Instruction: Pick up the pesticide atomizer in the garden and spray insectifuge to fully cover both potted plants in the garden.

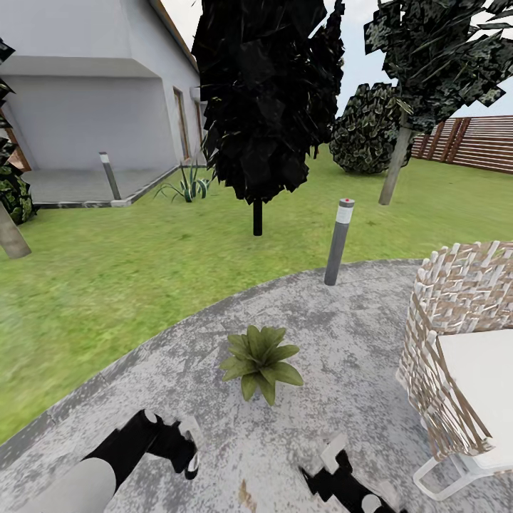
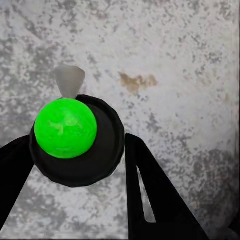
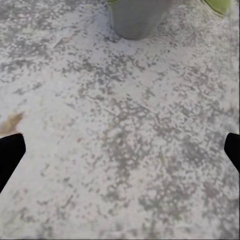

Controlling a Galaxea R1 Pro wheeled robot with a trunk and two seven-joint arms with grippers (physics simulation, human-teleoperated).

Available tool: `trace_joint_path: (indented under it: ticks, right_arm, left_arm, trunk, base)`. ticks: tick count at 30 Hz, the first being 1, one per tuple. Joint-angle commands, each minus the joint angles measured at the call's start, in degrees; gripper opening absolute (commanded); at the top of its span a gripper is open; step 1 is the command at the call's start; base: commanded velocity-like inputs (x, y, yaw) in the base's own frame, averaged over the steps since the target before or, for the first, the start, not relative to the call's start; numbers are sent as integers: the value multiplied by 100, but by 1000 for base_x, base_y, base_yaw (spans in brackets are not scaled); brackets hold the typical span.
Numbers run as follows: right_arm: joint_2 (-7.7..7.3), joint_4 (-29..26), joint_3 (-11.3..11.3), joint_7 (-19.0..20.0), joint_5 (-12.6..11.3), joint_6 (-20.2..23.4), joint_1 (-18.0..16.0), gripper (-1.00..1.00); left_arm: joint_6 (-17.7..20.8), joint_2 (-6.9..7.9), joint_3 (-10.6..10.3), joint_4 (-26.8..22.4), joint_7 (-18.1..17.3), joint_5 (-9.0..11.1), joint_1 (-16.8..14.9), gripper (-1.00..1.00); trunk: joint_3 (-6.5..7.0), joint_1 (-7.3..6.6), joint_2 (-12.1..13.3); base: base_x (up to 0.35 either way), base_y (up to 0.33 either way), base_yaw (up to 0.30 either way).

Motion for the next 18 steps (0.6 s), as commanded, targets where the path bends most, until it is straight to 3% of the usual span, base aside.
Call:
trace_joint_path:
  ticks: [1,2,5,8,9,13,18]
  right_arm:
    - [8,145,-79,-270,-7,-14,2,100]
    - [20,327,-103,-745,-55,-21,12,100]
    - [50,581,-121,-1419,-424,-32,96,100]
    - [64,649,-121,-1565,-707,-31,128,100]
    - [66,660,-118,-1583,-755,-31,133,100]
    - [64,666,-123,-1597,-796,-31,136,100]
    - [66,670,-125,-1605,-820,-31,138,100]
  left_arm:
    - [286,-21,-26,-41,-22,24,-1,-100]
    - [609,-50,-29,-81,-31,30,-3,-100]
    - [1312,-129,-39,-196,-51,35,-45,-100]
    - [1962,-240,-48,-407,-56,36,-73,-100]
    - [2378,-291,-50,-605,-60,39,-81,-100]
    - [3250,-383,-63,-1015,-281,32,-154,-100]
    - [4380,-689,-166,-1567,-587,-12,-495,-100]
  trunk:
    - [-5,-1,-2]
    - [-5,-1,-2]
    - [-5,-1,-2]
    - [-5,-1,-2]
    - [-5,-1,-2]
    - [-5,-1,-2]
    - [-5,-1,-2]
  base:
    - [0,0,0]
    - [0,0,0]
    - [0,0,0]
    - [0,0,0]
    - [0,0,0]
    - [0,0,0]
    - [0,0,0]
